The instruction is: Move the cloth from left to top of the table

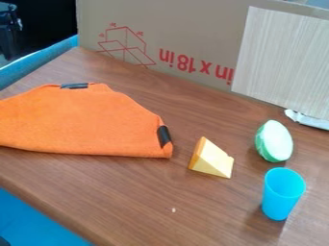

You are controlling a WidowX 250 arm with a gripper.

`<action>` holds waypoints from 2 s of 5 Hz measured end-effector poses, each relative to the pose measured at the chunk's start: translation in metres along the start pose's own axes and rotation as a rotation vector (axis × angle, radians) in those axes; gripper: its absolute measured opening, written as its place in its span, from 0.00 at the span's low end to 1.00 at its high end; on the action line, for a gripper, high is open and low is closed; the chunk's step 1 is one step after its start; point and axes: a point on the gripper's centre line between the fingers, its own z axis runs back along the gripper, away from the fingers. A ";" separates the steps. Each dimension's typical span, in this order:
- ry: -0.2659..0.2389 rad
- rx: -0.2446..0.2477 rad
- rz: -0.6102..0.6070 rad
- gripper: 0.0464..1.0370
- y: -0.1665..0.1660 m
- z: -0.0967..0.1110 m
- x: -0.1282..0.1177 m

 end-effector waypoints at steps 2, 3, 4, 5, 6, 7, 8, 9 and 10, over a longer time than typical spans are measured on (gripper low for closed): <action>0.035 -0.031 0.089 0.96 -0.007 -0.017 0.001; 0.045 -0.057 0.135 0.96 -0.013 -0.035 0.014; 0.040 -0.110 0.090 0.96 -0.022 -0.048 0.023; -0.007 -0.133 0.022 0.96 -0.015 -0.064 0.018; -0.013 -0.150 -0.045 0.96 -0.005 -0.081 0.002; -0.026 -0.126 -0.086 0.96 -0.002 -0.098 -0.010; 0.002 -0.103 -0.077 0.96 -0.016 -0.116 -0.013; 0.009 -0.108 -0.061 0.96 -0.039 -0.115 -0.015; 0.040 -0.099 -0.030 0.96 -0.060 -0.125 -0.018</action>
